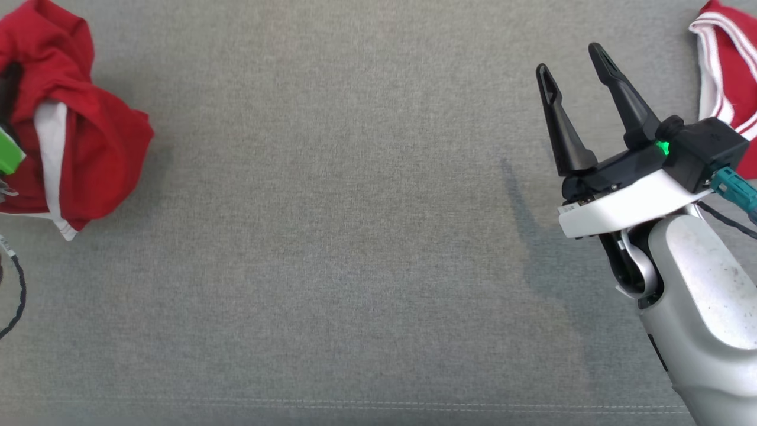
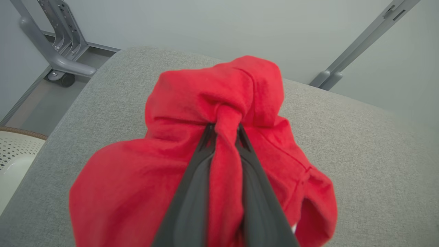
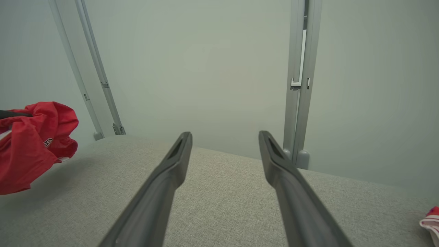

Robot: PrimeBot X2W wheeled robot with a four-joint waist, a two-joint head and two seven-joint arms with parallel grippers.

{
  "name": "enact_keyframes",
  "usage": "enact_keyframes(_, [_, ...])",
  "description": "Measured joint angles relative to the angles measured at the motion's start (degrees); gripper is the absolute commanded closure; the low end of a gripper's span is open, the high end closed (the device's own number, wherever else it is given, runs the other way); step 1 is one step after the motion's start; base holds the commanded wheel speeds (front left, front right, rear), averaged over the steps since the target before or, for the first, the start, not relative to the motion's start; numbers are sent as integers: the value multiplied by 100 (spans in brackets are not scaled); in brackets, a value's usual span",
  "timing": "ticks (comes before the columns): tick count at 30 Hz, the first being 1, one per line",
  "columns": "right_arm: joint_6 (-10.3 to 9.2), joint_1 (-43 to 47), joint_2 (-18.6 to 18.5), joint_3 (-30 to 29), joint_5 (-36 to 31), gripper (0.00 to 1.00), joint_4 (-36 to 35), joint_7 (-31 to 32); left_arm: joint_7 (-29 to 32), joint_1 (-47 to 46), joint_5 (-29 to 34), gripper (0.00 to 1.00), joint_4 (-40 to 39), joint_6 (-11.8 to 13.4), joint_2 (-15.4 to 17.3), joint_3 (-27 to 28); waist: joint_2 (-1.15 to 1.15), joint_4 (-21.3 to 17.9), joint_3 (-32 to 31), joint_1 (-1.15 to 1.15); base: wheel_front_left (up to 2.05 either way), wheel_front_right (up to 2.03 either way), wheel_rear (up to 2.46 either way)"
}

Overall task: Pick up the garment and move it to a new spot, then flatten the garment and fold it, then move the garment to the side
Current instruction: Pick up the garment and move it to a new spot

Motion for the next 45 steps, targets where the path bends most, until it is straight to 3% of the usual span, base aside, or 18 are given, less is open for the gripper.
enact_keyframes(5, [0, 170, 102, -32, 44, 0, 94, -15, -32, 122, 80, 100, -282, -27, -96, -343, 0, -109, -372, 0, 0, 0, 0])
enact_keyframes(15, [1, 711, 196, -94, 153, 0, 236, -15, -343, 931, 437, 100, -1090, -32, -649, -1563, 0, -495, -1178, 0, 0, 0, 0])
enact_keyframes(22, [1, 1030, 187, -127, 250, 0, 241, -15, -555, 1322, 379, 100, -1344, -32, -1025, -1762, 0, -882, -1574, 0, 0, 0, 0])
enact_keyframes(29, [5, 1218, 180, -105, 286, 0, 135, -15, -811, 1473, 525, 100, -1377, -30, -1163, -1842, 0, -1348, -1770, 0, 0, 0, 0])
enact_keyframes(43, [10, 1292, 164, -122, 291, 0, -159, -15, -1589, 1452, 1407, 99, -1400, -16, -1439, -2318, 0, -1958, -1522, 0, 0, 0, 0])
enact_keyframes(44, [11, 1290, 164, -123, 291, 0, -167, -15, -1600, 1452, 1490, 74, -1314, -15, -1445, -2360, 0, -1992, -1488, 0, 0, 0, 0])
enact_keyframes(45, [11, 1289, 164, -127, 291, 0, -174, -15, -1659, 1453, 1579, 0, -1223, -15, -1440, -2417, 0, -2025, -1455, -1, 0, 0, 0])
